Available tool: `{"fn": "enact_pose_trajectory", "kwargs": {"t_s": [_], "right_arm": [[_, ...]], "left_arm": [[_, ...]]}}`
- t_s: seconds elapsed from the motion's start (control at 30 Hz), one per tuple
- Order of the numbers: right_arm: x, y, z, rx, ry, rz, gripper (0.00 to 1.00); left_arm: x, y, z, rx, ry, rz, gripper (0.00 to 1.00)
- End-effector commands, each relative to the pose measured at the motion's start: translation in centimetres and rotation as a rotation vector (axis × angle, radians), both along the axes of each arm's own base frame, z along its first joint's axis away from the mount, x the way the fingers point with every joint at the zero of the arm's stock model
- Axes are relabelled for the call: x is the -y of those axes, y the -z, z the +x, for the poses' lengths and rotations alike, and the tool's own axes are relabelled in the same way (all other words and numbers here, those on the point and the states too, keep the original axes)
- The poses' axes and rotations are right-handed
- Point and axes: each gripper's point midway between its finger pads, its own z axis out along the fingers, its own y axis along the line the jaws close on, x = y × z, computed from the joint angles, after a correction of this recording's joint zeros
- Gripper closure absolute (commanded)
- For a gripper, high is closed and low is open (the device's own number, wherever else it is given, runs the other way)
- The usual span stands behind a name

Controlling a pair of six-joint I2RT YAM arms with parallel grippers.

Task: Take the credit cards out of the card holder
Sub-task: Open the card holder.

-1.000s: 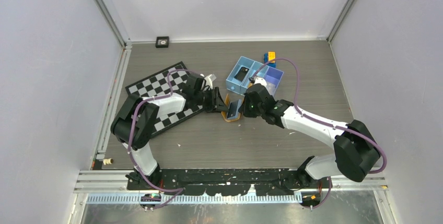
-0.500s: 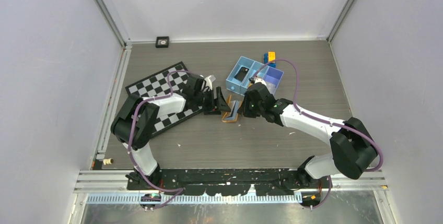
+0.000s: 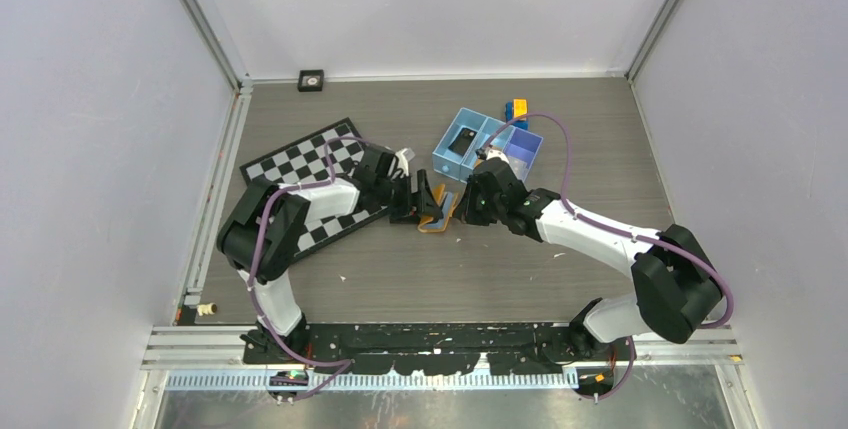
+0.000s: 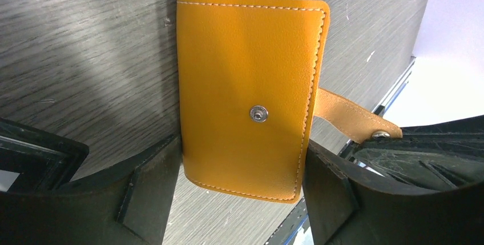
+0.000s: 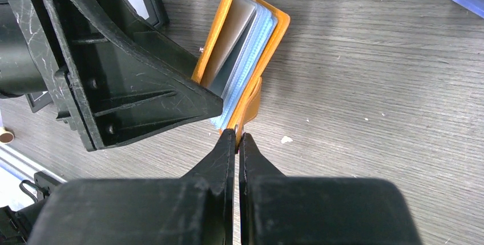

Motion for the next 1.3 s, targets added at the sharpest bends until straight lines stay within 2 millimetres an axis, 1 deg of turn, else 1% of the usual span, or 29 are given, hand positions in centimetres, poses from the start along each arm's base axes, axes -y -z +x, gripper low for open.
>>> {"fn": "enact_pose_trajectory", "kwargs": {"t_s": [0.0,0.07,0.1,0.17,0.3,0.33,0.4,0.47,0.53,0.57,0.6,0.67,0.7,0.73,0.8,0.9,0.93,1.0,1.03,1.13,1.27], "right_arm": [[-0.8,-1.5,0.8,0.040,0.002,0.047,1.00],[-0.8,-1.5,0.8,0.040,0.003,0.048,1.00],[-0.8,-1.5,0.8,0.040,0.003,0.048,1.00],[-0.8,-1.6,0.8,0.042,0.003,0.049,1.00],[-0.7,-1.5,0.7,0.041,0.003,0.048,0.99],[-0.7,-1.5,0.7,0.042,0.004,0.049,1.00],[-0.7,-1.5,0.7,0.040,0.005,0.048,0.99],[-0.7,-1.5,0.7,0.041,0.004,0.048,0.99],[-0.7,-1.5,0.8,0.042,0.004,0.048,0.99],[-0.7,-1.5,0.8,0.041,0.005,0.047,0.99],[-0.7,-1.5,0.8,0.042,0.006,0.047,1.00],[-0.6,-1.4,0.8,0.042,0.009,0.044,1.00],[-0.6,-1.3,0.9,0.041,0.010,0.042,0.98],[-0.5,-1.2,0.9,0.039,0.013,0.038,0.92],[-0.4,-1.1,1.0,0.035,0.022,0.036,0.74],[0.2,-1.0,1.2,0.029,0.052,0.039,0.40],[0.5,-0.9,1.2,0.024,0.065,0.050,0.29],[1.0,-0.9,1.5,0.005,0.089,0.103,0.16],[1.3,-0.9,1.7,-0.006,0.096,0.143,0.12],[1.4,-1.0,1.9,-0.033,0.104,0.235,0.07],[2.1,-0.5,2.3,-0.062,0.143,0.250,0.05]], "left_arm": [[-0.7,1.0,0.2,0.010,0.004,0.096,0.21],[-0.9,1.2,0.1,0.012,0.012,0.136,0.19],[-1.0,1.3,0.1,0.013,0.011,0.148,0.22],[-1.0,1.2,0.1,0.017,0.011,0.147,0.33],[-0.8,1.0,0.1,0.022,0.017,0.132,0.51],[-0.8,1.0,0.1,0.022,0.015,0.132,0.55],[-0.8,1.0,0.1,0.020,0.016,0.127,0.59],[-0.6,0.9,0.0,0.017,0.020,0.112,0.67],[-0.4,0.7,0.0,0.015,0.023,0.094,0.69],[-0.3,0.5,0.0,0.017,0.025,0.078,0.66],[-0.1,0.3,0.0,0.019,0.026,0.061,0.65],[0.1,-0.2,0.0,0.023,0.029,0.027,0.69],[0.2,-0.6,-0.1,0.029,0.030,0.007,0.70],[0.3,-0.9,-0.2,0.028,0.032,-0.010,0.73],[0.7,-1.9,-0.1,0.053,0.038,-0.058,0.78],[1.0,-3.4,-0.2,0.080,0.045,-0.121,0.86],[1.1,-3.8,-0.2,0.089,0.043,-0.140,0.88],[1.1,-4.9,-0.2,0.113,0.041,-0.187,0.89],[1.2,-5.4,-0.3,0.125,0.039,-0.210,0.89],[1.4,-7.0,-0.5,0.158,0.045,-0.284,0.89],[1.4,-8.1,-0.6,0.178,0.044,-0.332,0.89]]}}
